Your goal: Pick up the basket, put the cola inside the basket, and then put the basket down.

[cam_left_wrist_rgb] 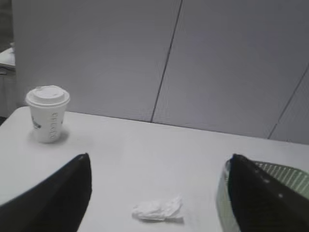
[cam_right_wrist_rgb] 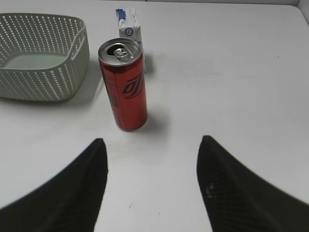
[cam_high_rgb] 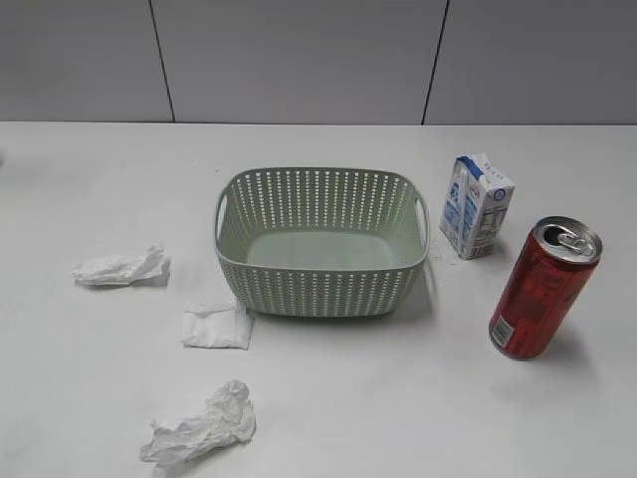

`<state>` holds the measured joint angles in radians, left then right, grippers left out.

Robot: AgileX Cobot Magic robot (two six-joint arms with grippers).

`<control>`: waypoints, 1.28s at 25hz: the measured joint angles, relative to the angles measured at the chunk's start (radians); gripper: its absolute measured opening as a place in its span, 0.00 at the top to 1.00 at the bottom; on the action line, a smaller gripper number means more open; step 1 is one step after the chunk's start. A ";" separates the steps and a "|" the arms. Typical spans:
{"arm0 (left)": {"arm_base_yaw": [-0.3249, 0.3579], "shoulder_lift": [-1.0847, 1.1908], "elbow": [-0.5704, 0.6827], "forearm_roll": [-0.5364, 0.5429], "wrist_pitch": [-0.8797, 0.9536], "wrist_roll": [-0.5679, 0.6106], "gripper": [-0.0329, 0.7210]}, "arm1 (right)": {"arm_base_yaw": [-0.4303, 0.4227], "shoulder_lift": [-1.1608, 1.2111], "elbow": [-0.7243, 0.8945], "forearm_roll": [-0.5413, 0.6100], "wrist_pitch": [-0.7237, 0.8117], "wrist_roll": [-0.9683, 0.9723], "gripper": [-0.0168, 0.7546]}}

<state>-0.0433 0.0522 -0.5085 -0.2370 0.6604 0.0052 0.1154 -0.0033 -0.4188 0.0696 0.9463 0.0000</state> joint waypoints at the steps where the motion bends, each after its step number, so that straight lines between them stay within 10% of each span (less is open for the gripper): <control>1: 0.000 0.037 0.000 -0.036 -0.027 -0.005 0.05 | 0.000 0.000 0.000 0.000 0.000 0.000 0.40; 20: -0.013 1.062 -0.531 -0.218 0.148 0.189 0.09 | 0.000 0.000 0.000 0.000 0.000 0.000 0.40; 32: -0.406 1.597 -0.855 0.038 0.233 -0.058 0.12 | 0.000 0.000 0.000 0.000 0.000 0.000 0.40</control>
<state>-0.4494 1.6492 -1.3639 -0.1988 0.8934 -0.0531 0.1154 -0.0033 -0.4188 0.0696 0.9463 0.0000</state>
